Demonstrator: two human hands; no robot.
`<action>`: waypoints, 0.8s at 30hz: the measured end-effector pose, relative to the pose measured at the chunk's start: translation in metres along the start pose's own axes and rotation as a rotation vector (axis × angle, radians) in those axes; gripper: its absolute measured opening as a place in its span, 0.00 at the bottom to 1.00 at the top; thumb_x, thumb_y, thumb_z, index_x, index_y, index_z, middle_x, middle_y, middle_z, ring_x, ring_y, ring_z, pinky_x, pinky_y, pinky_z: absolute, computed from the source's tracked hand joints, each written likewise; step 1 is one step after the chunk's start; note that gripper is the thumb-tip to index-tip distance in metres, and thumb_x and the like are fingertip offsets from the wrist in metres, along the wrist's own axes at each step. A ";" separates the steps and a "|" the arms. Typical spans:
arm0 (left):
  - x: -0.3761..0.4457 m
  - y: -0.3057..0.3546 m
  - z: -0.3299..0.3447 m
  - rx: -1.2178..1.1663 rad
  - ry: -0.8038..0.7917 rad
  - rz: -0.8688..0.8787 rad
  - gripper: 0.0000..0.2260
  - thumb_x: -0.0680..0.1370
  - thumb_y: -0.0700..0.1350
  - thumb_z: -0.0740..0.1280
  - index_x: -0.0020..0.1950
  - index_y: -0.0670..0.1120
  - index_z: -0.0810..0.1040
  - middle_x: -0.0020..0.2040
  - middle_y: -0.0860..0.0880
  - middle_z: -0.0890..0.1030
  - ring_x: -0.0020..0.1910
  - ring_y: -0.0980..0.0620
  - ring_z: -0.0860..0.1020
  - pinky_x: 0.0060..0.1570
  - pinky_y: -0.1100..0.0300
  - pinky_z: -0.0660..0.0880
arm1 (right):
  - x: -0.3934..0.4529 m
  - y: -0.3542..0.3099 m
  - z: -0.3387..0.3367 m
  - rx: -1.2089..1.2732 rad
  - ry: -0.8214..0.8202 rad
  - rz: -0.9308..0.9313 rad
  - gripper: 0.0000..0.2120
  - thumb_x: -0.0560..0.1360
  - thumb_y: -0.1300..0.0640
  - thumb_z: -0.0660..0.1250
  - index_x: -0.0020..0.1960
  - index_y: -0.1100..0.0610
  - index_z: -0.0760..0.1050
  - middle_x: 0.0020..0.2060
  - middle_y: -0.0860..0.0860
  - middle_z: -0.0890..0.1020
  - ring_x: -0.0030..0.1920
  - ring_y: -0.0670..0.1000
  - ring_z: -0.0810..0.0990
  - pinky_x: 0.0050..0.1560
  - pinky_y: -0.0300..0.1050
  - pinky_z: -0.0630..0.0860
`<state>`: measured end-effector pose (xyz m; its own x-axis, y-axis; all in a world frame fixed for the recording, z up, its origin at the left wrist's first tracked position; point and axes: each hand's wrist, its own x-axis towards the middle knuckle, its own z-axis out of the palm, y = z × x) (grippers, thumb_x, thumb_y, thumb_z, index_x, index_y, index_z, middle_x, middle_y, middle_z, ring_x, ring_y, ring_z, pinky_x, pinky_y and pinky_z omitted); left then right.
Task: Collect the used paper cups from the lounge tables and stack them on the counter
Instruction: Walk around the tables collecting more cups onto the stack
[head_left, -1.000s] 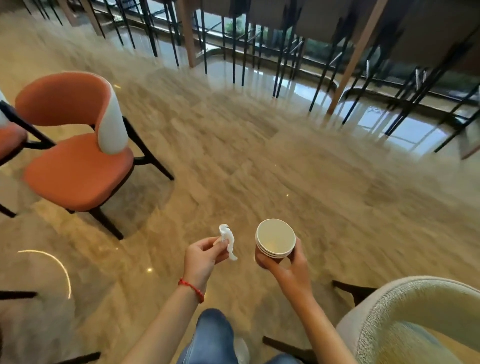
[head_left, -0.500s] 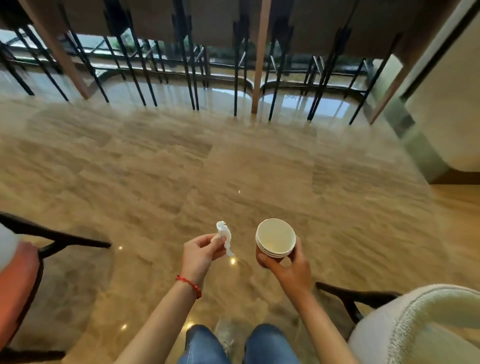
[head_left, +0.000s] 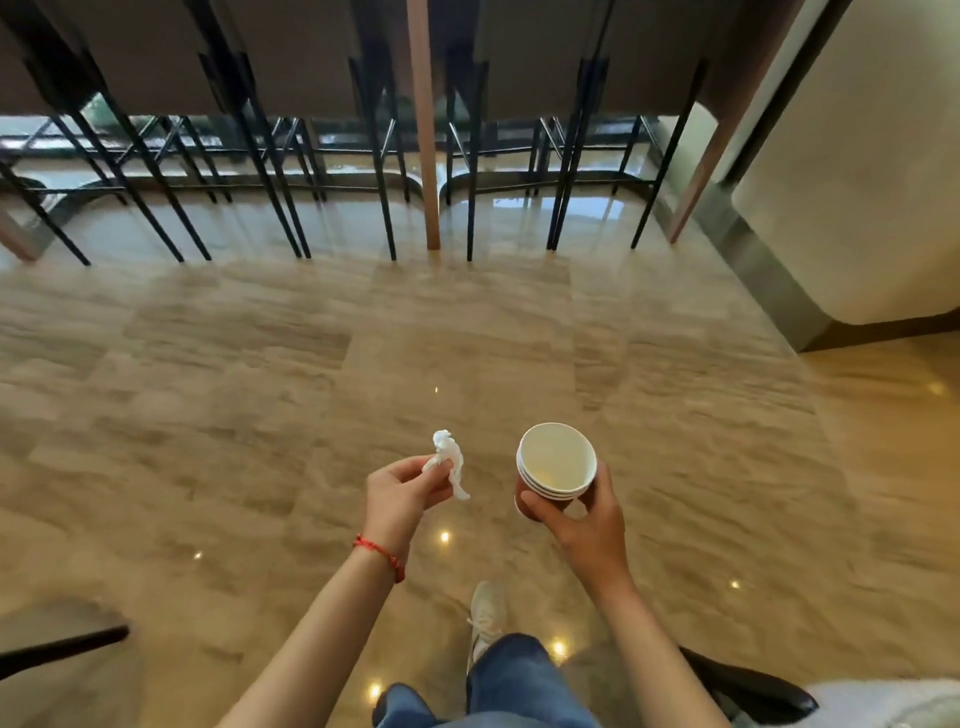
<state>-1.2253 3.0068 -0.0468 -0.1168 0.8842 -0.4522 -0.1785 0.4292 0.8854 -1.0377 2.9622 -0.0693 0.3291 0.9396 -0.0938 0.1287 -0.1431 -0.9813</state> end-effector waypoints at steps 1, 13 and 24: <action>0.012 0.008 0.011 0.004 -0.009 0.003 0.04 0.72 0.38 0.70 0.43 0.38 0.83 0.36 0.45 0.84 0.35 0.54 0.82 0.35 0.67 0.77 | 0.015 -0.002 -0.003 0.000 0.012 0.000 0.27 0.61 0.61 0.80 0.54 0.45 0.72 0.49 0.44 0.80 0.47 0.36 0.77 0.45 0.28 0.71; 0.122 0.076 0.130 0.121 -0.200 -0.011 0.03 0.72 0.38 0.70 0.39 0.41 0.83 0.34 0.46 0.84 0.33 0.55 0.82 0.33 0.67 0.77 | 0.144 -0.022 -0.038 -0.004 0.231 -0.010 0.27 0.61 0.61 0.80 0.53 0.43 0.72 0.48 0.42 0.80 0.47 0.37 0.78 0.45 0.27 0.72; 0.209 0.114 0.265 0.361 -0.619 -0.033 0.05 0.73 0.37 0.69 0.38 0.42 0.82 0.32 0.48 0.83 0.32 0.55 0.81 0.34 0.66 0.78 | 0.213 -0.032 -0.077 0.067 0.689 0.064 0.26 0.60 0.54 0.79 0.53 0.42 0.73 0.48 0.42 0.81 0.48 0.39 0.78 0.45 0.28 0.72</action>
<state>-1.0114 3.2892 -0.0118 0.4780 0.7658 -0.4302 0.1744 0.3972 0.9010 -0.8993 3.1425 -0.0452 0.8556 0.5157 -0.0455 0.0384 -0.1507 -0.9878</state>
